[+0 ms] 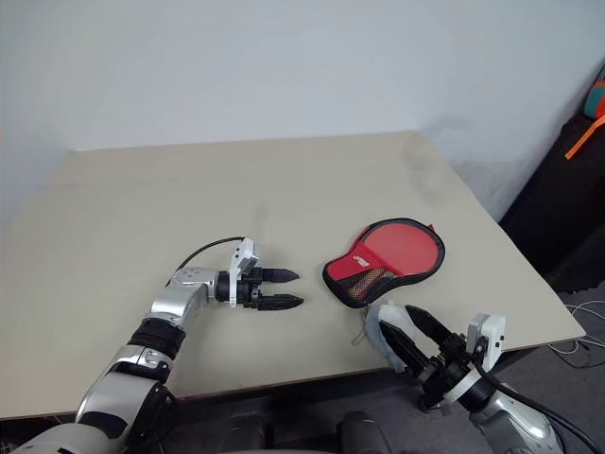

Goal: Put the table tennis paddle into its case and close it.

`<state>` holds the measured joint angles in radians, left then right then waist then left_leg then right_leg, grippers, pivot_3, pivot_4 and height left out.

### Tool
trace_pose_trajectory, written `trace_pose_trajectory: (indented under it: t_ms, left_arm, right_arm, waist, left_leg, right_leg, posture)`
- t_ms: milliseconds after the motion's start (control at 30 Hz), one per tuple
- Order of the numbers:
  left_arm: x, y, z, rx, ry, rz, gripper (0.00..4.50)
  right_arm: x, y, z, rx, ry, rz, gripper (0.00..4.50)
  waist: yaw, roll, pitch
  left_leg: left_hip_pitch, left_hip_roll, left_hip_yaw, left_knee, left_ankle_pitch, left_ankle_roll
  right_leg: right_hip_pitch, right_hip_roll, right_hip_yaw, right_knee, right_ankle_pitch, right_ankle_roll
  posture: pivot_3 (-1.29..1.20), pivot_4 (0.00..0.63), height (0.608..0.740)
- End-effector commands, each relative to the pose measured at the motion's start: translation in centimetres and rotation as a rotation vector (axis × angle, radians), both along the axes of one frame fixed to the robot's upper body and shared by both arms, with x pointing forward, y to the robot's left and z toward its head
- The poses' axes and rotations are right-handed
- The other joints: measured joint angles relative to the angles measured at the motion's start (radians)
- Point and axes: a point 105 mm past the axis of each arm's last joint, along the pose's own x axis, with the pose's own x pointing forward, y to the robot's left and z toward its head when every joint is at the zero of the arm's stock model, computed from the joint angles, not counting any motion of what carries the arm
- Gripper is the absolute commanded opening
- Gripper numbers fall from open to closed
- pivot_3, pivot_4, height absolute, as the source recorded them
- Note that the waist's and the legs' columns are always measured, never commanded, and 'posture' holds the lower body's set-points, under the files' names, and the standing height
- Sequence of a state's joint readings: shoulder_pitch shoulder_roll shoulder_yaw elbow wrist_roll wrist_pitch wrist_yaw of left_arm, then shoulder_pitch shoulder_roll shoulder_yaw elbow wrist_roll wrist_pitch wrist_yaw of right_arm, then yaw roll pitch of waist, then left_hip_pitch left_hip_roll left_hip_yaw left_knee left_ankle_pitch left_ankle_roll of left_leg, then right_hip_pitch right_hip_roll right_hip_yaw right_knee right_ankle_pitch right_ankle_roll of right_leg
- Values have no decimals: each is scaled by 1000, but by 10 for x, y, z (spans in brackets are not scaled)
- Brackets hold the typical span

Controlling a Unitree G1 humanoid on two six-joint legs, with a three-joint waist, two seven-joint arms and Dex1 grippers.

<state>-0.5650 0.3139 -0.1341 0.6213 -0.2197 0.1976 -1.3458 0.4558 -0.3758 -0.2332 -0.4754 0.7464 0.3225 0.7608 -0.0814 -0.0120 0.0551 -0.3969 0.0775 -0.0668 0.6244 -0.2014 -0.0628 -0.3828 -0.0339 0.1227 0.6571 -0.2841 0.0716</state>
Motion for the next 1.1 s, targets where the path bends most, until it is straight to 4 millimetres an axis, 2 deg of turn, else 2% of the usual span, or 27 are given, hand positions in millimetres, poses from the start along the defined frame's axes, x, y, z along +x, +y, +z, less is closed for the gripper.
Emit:
trace_pose_trajectory:
  t_ms: [33,200,300,400,633,833,1100]
  left_arm:
    - [-12,-2,22,-44,-73,-95,4052]
    - [-37,14,27,-5,-75,-161,4052]
    - [-46,23,28,-1,-64,-158,4052]
    - [-41,33,19,8,-52,-100,4052]
    - [-41,37,10,6,-55,-89,4052]
    - [-33,47,18,-5,-49,-86,4052]
    - [-23,67,16,27,-42,-53,4052]
  right_arm:
    - [9,3,21,-2,-100,-3,4084]
    - [11,2,20,-6,-103,-6,4084]
    - [12,3,20,-4,-107,-8,4084]
    - [11,5,20,-4,-105,-3,4084]
    - [13,6,23,-12,-109,8,4084]
    - [15,7,28,-60,-117,48,4084]
    - [41,25,38,-56,-152,115,4084]
  waist:
    - [-2,0,0]
    - [-3,0,0]
    - [0,0,0]
    - [9,0,0]
    - [9,-1,0]
    - [9,-1,0]
    - [10,-1,0]
  left_leg:
    - [0,0,0,0,0,0]
    - [0,0,0,-1,0,0]
    - [0,0,1,-2,0,0]
    - [1,0,1,0,-1,-1]
    - [0,0,1,1,-2,-3]
    - [-1,0,1,1,0,0]
    - [0,0,1,1,0,0]
  right_leg:
    - [1,0,0,0,0,0]
    - [2,0,1,0,0,0]
    - [1,0,1,0,0,0]
    - [0,0,1,0,0,0]
    - [0,0,1,0,0,0]
    - [-1,0,2,0,0,0]
    - [-2,0,2,0,0,0]
  posture:
    - [0,0,740]
    - [0,0,740]
    - [0,0,740]
    - [0,0,740]
    - [0,0,740]
    - [0,0,740]
    - [0,0,740]
